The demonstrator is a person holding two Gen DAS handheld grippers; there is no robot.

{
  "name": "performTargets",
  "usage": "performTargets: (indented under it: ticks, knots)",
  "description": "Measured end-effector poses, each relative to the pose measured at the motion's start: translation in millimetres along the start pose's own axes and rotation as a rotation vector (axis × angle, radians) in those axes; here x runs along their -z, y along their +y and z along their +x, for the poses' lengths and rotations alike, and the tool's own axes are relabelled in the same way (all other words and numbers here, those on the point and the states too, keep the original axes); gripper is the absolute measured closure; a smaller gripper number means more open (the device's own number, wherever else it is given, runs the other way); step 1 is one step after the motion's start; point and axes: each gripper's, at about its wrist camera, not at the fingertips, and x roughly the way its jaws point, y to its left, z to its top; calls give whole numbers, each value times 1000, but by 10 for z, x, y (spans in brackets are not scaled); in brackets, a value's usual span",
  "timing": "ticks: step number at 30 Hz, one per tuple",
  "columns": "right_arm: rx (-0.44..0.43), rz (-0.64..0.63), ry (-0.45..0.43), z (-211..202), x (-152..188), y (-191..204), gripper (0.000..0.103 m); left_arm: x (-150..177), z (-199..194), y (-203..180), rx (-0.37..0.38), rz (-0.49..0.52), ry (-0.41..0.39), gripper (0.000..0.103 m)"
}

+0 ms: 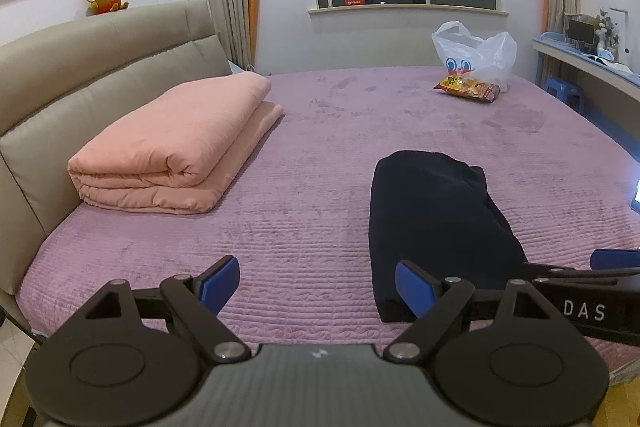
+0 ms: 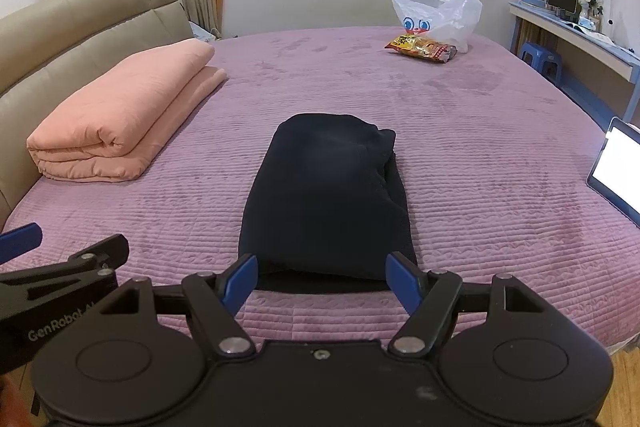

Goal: Fold large clothes

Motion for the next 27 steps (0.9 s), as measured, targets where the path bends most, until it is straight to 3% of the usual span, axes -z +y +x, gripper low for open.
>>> performTargets:
  ticks: [27]
  knots:
    - [-22,1,16,-24,69,70,19,68,-74,61,15,-48,21,16]
